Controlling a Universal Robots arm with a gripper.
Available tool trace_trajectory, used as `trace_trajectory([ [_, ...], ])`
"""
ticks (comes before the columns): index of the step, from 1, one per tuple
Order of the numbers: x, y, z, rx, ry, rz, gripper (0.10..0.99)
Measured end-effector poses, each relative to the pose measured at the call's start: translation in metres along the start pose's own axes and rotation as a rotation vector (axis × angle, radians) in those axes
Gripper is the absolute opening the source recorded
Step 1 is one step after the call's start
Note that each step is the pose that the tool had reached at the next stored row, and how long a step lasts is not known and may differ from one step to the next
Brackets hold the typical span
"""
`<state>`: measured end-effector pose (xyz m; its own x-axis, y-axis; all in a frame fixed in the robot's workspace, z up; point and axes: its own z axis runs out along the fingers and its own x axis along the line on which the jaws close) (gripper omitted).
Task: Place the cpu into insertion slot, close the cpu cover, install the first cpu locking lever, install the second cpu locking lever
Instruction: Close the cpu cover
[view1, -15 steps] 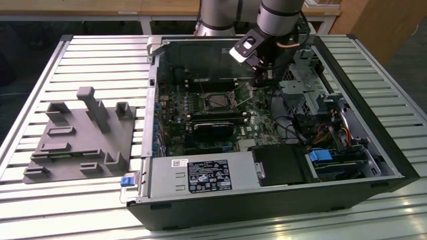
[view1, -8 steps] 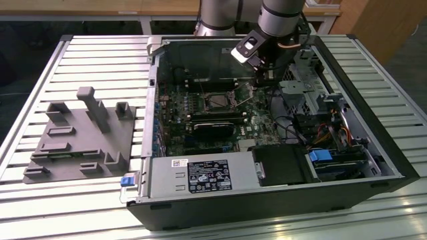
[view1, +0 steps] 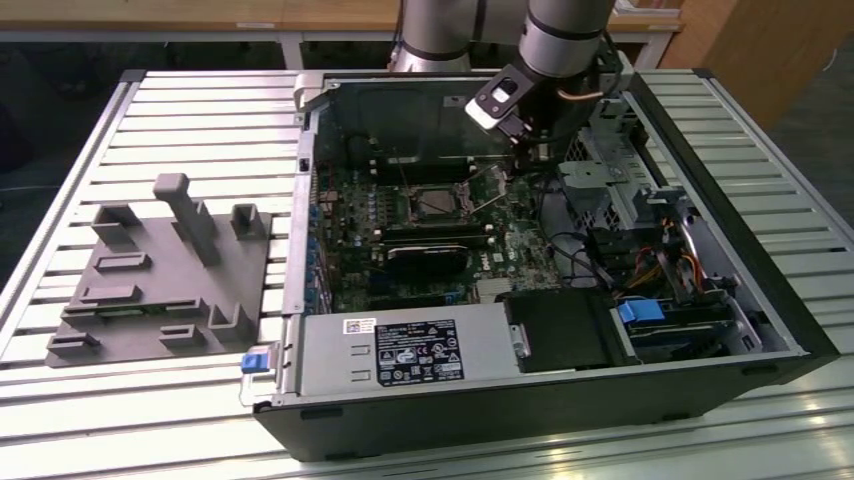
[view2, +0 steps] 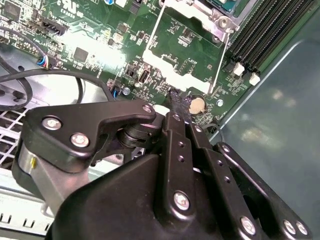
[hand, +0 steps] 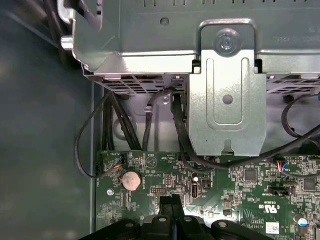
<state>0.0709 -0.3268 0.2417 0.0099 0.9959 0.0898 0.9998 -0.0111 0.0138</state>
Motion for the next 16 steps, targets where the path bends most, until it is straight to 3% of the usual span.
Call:
trace_trajectory([
  [10, 0.0001, -0.0036, 0.0033, 0.001, -0.0002, 0.0, 0.106],
  [16, 0.0, -0.0171, 0.0031, 0.001, -0.0001, 0.0, 0.106],
])
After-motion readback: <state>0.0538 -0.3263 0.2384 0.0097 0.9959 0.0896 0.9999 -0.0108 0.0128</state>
